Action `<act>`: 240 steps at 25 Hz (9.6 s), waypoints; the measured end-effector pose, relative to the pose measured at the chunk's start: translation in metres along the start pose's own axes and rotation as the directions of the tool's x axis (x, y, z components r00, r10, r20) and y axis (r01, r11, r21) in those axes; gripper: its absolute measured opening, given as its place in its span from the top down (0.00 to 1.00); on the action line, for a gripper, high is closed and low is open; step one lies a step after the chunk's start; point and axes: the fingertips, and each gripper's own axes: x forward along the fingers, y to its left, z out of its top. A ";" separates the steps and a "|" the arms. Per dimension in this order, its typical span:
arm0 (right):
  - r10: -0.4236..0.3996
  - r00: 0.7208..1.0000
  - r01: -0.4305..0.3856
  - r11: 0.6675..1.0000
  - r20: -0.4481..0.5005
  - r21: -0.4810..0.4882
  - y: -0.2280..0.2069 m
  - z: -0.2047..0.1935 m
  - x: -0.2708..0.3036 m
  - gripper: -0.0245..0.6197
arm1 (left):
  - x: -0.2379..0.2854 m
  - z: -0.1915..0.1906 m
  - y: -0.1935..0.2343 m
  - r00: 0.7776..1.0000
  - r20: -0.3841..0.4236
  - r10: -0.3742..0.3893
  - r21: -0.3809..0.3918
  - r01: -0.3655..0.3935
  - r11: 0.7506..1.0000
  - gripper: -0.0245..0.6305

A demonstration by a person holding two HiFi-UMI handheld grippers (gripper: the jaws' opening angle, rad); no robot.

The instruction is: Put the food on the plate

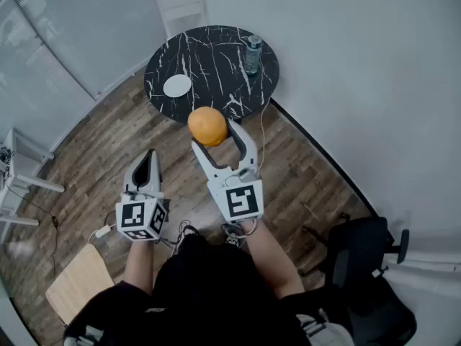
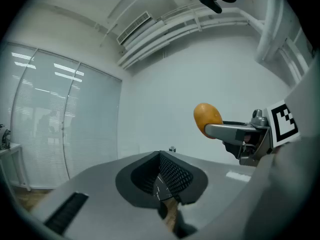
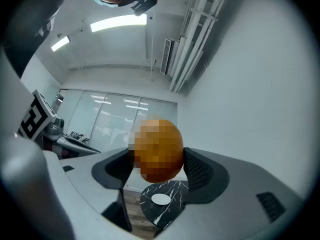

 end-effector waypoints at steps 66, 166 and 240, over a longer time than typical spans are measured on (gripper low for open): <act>0.205 0.932 -0.281 0.929 -0.300 -0.240 -0.044 -0.130 0.275 0.49 | 0.258 -0.071 0.200 0.985 -0.151 -0.079 -0.106 0.064 0.992 0.96; 0.624 0.038 -0.914 0.338 -0.780 0.226 0.009 -0.513 0.426 0.46 | 0.360 -0.328 0.251 0.733 -0.667 0.136 -0.240 -0.384 0.892 0.96; 0.169 0.974 -0.172 0.985 -0.152 -0.008 -0.053 -0.126 0.362 0.97 | 0.304 -0.007 0.222 0.994 -0.023 0.108 -0.042 -0.109 0.993 0.96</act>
